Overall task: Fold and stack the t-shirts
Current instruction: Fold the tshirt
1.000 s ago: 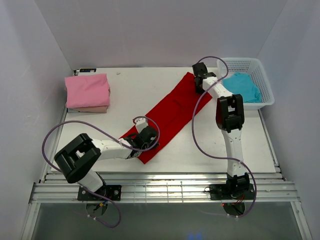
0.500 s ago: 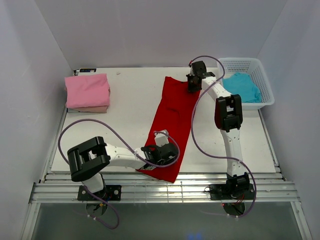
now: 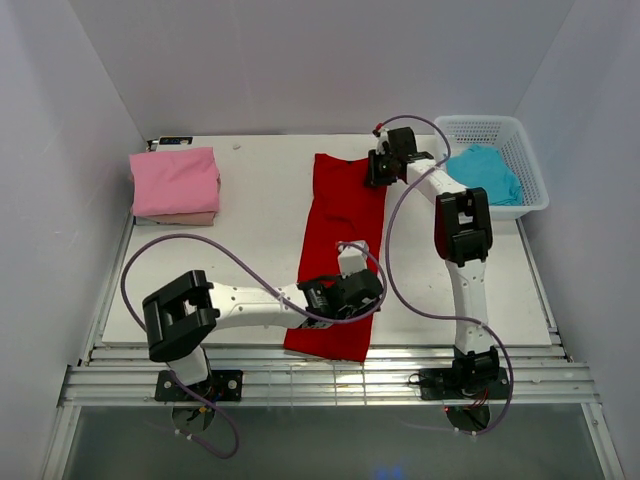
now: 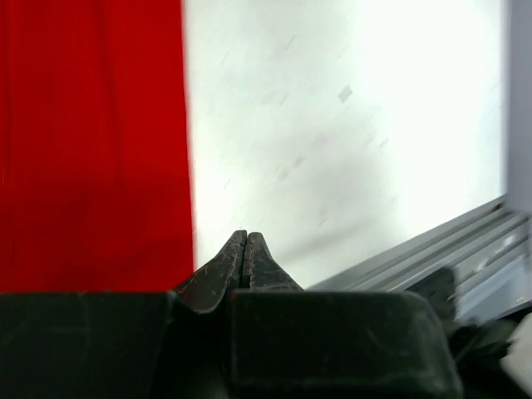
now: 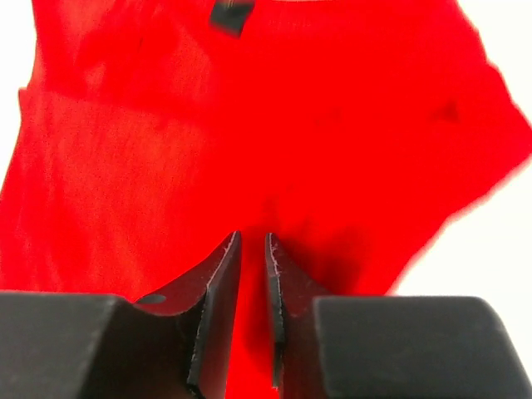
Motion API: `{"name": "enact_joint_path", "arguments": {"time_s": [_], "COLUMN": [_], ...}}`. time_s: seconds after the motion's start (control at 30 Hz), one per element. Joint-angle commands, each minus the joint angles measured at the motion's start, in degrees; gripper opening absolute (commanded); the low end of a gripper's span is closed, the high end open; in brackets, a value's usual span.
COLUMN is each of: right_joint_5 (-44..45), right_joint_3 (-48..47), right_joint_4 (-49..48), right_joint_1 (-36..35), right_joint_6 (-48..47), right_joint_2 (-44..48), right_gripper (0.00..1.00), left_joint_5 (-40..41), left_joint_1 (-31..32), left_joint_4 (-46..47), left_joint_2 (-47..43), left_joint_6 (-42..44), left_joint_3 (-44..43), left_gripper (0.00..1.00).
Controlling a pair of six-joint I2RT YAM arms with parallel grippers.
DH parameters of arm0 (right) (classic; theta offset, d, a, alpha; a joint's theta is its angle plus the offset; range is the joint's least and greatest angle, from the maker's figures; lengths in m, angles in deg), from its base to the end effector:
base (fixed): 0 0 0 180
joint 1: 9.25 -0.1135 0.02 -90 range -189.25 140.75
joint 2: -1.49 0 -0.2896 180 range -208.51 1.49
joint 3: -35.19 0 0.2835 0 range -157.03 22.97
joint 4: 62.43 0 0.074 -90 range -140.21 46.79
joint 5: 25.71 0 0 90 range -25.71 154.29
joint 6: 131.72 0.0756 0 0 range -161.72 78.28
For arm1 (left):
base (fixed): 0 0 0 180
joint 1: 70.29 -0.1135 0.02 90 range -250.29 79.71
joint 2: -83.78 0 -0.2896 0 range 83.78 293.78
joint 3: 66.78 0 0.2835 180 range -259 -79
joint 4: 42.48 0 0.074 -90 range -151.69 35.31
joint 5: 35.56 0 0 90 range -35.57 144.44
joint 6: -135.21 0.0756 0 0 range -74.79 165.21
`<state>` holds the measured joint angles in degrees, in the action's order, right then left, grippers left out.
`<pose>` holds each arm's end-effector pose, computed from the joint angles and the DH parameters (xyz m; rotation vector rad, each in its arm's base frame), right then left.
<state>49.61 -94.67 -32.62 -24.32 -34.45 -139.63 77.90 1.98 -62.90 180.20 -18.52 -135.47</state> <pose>0.6076 0.1834 0.1433 -0.2915 2.2902 0.4944 0.1502 -0.3708 0.1626 -0.0114 2.4267 -0.6695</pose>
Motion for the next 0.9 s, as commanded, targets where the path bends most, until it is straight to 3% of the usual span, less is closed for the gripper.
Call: {"name": "enact_joint_path", "arguments": {"time_s": [0.0,0.1,0.17,0.33,0.53,0.87], "right_joint_5": [2.8,11.8,21.3,30.8,34.0,36.4], "right_joint_3": [7.2,15.1,20.1,37.0,54.5,63.3], "right_joint_4": [-5.4,-2.8,-1.6,-0.3,-2.9,-2.2], "right_joint_1": [0.1,-1.1,-2.1,-3.8,-6.8,-10.4], "right_joint_6": [-1.0,-3.7,-5.6,-3.8,0.9,3.3], "right_joint_2": [16.2,26.7,33.7,46.4,56.0,59.4], "right_gripper": [0.24,0.26,0.3,0.3,0.3,0.3], "left_joint_5": [5.6,0.3,-8.7,-20.5,-25.4,-25.0], "left_joint_1": [-3.5,-11.2,-18.6,-26.6,-27.5,-28.9], "left_joint_4": [0.9,10.4,13.3,15.3,15.4,15.9], "left_joint_2": [-3.5,-6.5,-5.6,5.6,16.3,23.6], "left_joint_6": [10.4,20.9,27.7,39.4,43.2,43.1], "left_joint_3": [-6.5,-4.4,-4.0,-11.4,-21.7,-26.5], "left_gripper": [0.04,0.07,0.09,0.06,0.05,0.03]}}
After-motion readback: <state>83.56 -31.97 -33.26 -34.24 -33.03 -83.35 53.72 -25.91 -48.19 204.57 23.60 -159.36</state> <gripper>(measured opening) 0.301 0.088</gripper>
